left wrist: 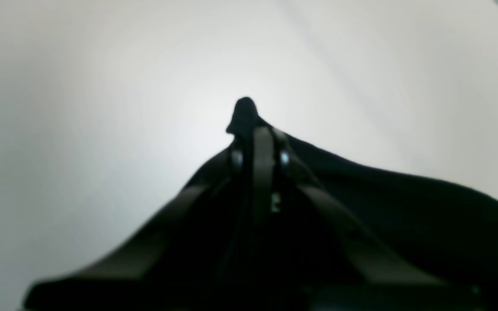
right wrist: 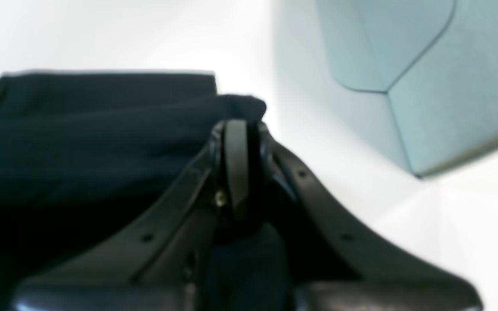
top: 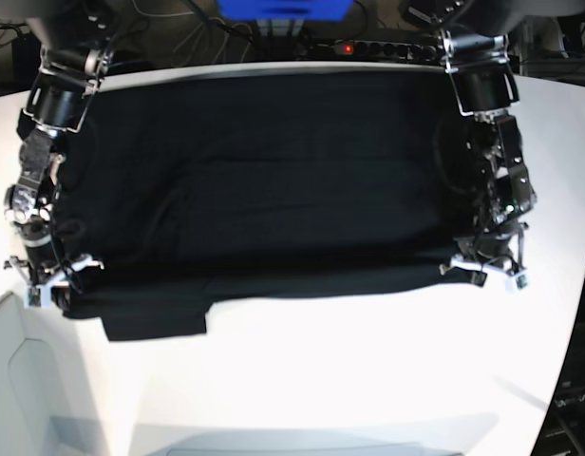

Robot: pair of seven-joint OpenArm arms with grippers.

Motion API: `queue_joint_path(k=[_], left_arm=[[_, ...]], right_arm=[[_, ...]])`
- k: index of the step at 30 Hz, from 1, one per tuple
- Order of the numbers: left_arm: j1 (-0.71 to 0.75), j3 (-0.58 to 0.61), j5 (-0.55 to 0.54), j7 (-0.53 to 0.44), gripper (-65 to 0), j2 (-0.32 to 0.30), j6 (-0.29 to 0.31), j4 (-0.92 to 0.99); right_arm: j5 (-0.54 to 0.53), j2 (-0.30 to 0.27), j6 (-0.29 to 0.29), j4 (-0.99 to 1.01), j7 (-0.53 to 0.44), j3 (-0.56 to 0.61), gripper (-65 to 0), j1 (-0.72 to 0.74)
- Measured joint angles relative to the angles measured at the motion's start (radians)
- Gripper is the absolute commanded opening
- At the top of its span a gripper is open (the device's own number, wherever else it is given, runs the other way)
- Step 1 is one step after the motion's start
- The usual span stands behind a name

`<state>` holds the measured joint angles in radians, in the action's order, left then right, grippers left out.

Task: Fold the T-shirt properly
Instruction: 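Lift the hem and fold it over toward the collar edge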

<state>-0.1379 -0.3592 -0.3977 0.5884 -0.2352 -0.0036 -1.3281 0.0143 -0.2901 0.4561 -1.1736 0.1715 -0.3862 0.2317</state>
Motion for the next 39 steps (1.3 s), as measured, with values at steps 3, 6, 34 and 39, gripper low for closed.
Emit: queue_joint_path(k=[3,6,34,39], left_arm=[[0.092,-0.033,-0.057,0.003,-64.9,0.001,0.002,-0.090],[0.184,-0.081,-0.118,0.007,-64.9,0.002,0.000,-0.175],[0.572,-0.264,-0.297,0.006,-64.9,0.065,0.006,-0.439],[0.595,-0.261,-0.290,0.006,-64.9,0.083,0.007,-0.439]], right_arm=[[-0.002,0.008,0.024,-0.087,0.019,-0.038,-65.0,-0.068],[0.001,0.020,0.059,-0.157,0.021,-0.060,-65.0,-0.143],[-0.003,0.022,0.071,-0.375,0.015,-0.084,-65.0,-0.496],[-0.003,0.020,0.071,-0.319,0.016,-0.084,-65.0,-0.494]])
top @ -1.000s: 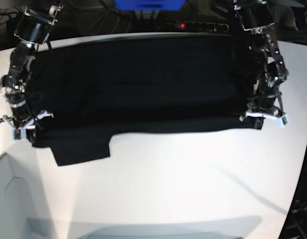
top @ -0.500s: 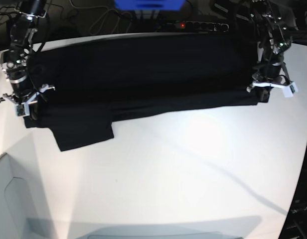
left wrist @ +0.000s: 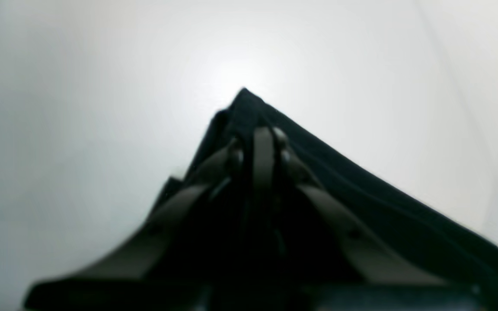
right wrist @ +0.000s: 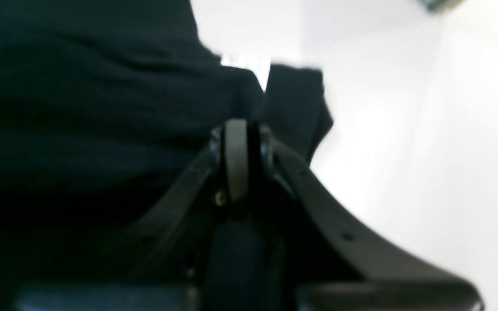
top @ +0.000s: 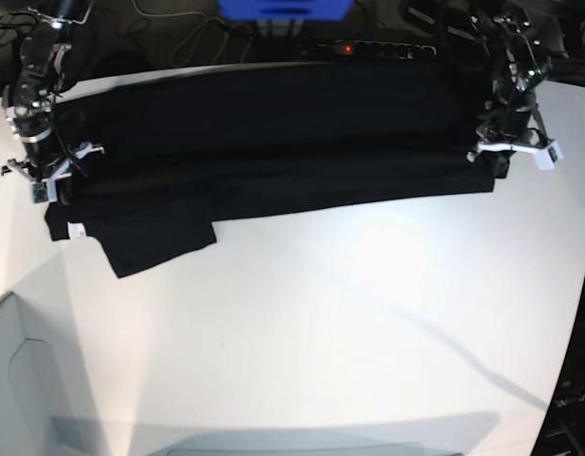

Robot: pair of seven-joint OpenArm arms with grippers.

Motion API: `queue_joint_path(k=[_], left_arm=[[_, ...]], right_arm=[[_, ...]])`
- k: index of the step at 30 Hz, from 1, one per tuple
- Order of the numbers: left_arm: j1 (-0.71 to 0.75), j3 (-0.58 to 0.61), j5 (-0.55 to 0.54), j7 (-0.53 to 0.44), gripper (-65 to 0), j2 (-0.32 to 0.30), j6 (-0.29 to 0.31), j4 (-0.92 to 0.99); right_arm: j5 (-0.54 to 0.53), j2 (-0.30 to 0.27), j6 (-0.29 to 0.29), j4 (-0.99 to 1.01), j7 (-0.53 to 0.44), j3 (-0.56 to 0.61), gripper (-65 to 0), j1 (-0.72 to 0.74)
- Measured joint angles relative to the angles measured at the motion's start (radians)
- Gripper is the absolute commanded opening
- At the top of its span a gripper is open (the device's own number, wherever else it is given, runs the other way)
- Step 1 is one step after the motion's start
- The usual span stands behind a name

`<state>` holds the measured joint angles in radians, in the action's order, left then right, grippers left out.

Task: Fold the T-shirt properly
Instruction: 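Lift the hem and fold it over toward the collar edge, then grasp the hanging sleeve with the right gripper and tuck it in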

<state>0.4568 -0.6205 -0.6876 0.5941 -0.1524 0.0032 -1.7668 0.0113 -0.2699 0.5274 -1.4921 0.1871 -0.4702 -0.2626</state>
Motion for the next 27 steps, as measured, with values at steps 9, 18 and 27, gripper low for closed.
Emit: queue_joint_path(k=[9,18,27], left_arm=[[0.025,0.000,-0.008,-0.001,-64.9,0.014,0.001,0.079],[0.025,0.000,-0.013,-0.005,-53.0,0.014,0.001,0.111],[0.019,-0.012,-0.021,0.079,-33.2,0.008,0.011,0.095]], right_arm=[[0.003,-0.001,0.000,0.017,0.000,0.002,-65.0,-0.001],[0.001,-0.002,0.000,0.018,0.143,0.005,-50.1,0.028],[0.008,0.009,-0.001,-0.106,0.156,-0.076,-42.6,0.033]])
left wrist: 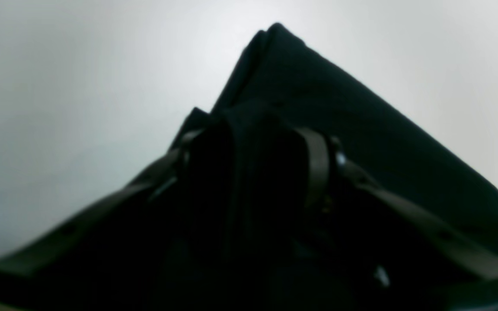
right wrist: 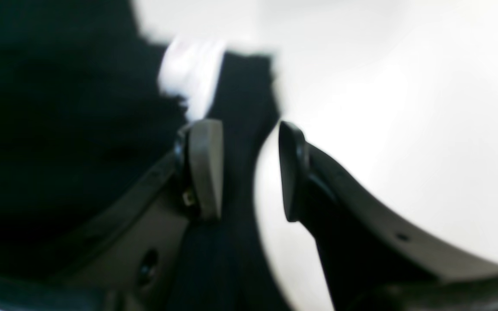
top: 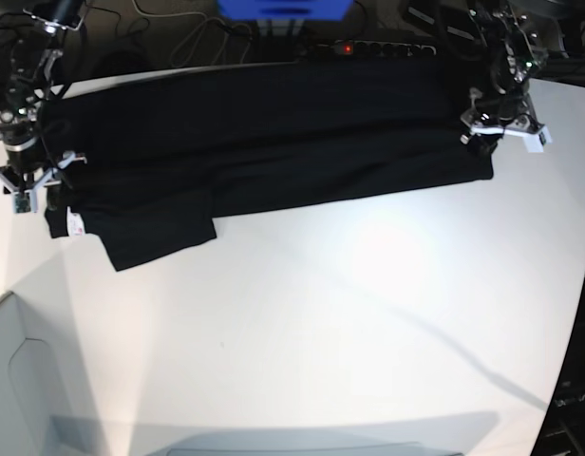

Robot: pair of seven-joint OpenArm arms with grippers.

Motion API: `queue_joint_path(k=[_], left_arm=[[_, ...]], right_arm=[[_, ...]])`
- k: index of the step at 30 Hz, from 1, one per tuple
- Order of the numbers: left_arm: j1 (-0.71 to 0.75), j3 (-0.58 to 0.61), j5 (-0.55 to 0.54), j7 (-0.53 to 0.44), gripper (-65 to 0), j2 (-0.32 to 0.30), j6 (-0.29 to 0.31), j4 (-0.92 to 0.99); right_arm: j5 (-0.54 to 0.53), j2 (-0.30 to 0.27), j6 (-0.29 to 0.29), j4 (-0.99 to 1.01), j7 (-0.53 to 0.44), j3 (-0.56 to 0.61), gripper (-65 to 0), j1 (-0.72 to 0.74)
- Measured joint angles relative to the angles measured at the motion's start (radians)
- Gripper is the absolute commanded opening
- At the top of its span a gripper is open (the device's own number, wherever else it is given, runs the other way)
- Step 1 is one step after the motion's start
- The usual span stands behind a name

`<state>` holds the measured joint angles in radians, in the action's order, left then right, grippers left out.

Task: Fold the T-shirt properly
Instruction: 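Grasp the hanging sleeve with the right gripper and tuck it in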

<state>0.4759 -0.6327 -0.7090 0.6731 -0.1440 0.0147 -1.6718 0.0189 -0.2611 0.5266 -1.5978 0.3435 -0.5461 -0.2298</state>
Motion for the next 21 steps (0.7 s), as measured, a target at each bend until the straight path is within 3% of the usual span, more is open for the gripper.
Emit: queue_joint_path(k=[6,11,14,17,21], left_arm=[[0.008,0.000,0.009,0.031,-21.8,0.001,-0.002,-0.043],[0.037,0.001,0.016,0.035,-21.7,0.006,-0.010,-0.069],[0.029,0.006,0.018,0.034,-21.7,0.003,-0.011,-0.068],[0.027,0.006,0.017,0.034,-21.7,0.002,-0.011,-0.068],[0.024,0.007,0.019,0.035,-21.7,0.006,-0.012,-0.067]], right_arm=[[-0.003,0.026,0.000,-0.060,-0.003,-0.008,-42.2,0.008],[-0.008,0.040,0.000,-0.044,0.016,0.111,-34.8,0.087],[-0.003,0.037,0.000,-0.002,0.136,0.179,-30.7,0.170],[-0.005,0.036,0.000,0.100,0.189,0.216,-30.3,0.275],[-0.008,0.031,0.000,0.267,0.189,0.253,-30.2,0.379]])
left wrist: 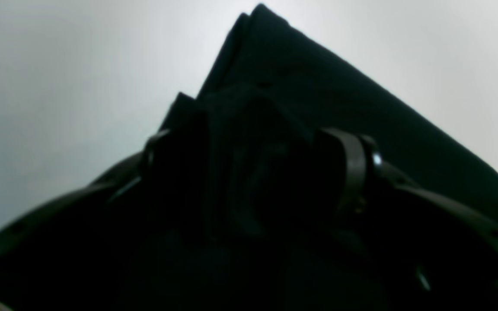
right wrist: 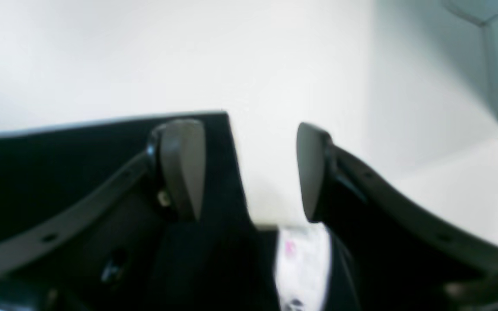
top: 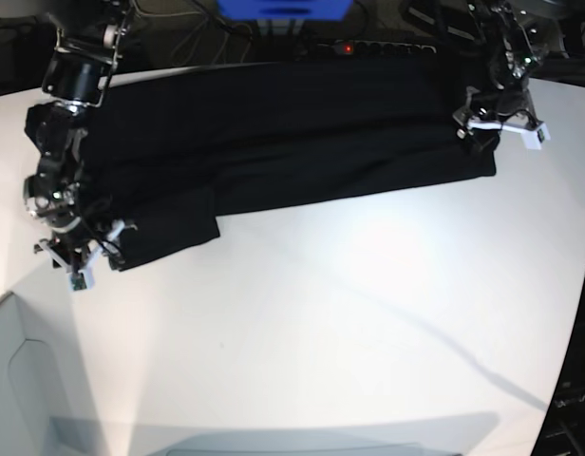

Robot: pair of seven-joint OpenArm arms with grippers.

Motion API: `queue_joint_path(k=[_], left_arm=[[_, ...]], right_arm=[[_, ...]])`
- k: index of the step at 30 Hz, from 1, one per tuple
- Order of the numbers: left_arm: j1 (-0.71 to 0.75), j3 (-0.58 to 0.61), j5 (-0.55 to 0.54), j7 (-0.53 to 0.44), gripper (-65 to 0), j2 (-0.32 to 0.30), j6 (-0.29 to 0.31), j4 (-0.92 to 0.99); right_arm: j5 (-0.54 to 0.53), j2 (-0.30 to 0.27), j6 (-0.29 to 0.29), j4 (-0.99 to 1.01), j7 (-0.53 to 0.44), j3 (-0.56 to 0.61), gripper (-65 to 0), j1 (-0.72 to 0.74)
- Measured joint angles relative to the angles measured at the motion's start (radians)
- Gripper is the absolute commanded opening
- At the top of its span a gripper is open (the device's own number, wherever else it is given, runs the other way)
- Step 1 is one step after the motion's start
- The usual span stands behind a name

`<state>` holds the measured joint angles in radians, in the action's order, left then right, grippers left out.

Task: Fold the T-shirt properly
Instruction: 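Grasp the hanging sleeve with the right gripper and tuck it in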

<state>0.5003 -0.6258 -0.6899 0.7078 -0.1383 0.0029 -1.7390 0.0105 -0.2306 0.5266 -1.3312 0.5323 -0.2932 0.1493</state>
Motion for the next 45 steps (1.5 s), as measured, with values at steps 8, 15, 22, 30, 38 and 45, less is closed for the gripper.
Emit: queue_joint_path(k=[8,15,22,30,38,45], left_arm=[[-0.026,0.000,0.004,-0.007,-21.7,0.001,0.001,0.026],[-0.094,-0.001,0.000,-0.034,-21.7,-0.005,0.008,0.103],[-0.136,0.000,0.004,-0.039,-21.7,-0.008,0.009,0.134],[-0.146,0.050,0.011,-0.039,-21.7,-0.015,0.004,0.127],[-0.140,0.048,0.000,-0.042,-21.7,-0.020,0.005,0.126],[-0.109,0.050,-0.008,-0.022,-21.7,-0.064,0.007,0.111]], right_arm=[[-0.010,0.001,-0.001,0.201,-0.027,0.034,-31.7,0.082],[-0.023,0.004,-0.001,0.209,-0.036,0.039,-65.0,0.082],[0.008,-0.002,0.000,-0.031,0.011,0.032,-65.0,-0.002],[-0.006,0.053,0.001,-0.494,0.010,-0.017,-65.0,-0.242],[0.001,0.194,0.048,-0.650,0.007,-0.195,-65.0,-0.433],[0.005,0.220,0.053,-0.652,0.006,-0.311,-65.0,-0.494]])
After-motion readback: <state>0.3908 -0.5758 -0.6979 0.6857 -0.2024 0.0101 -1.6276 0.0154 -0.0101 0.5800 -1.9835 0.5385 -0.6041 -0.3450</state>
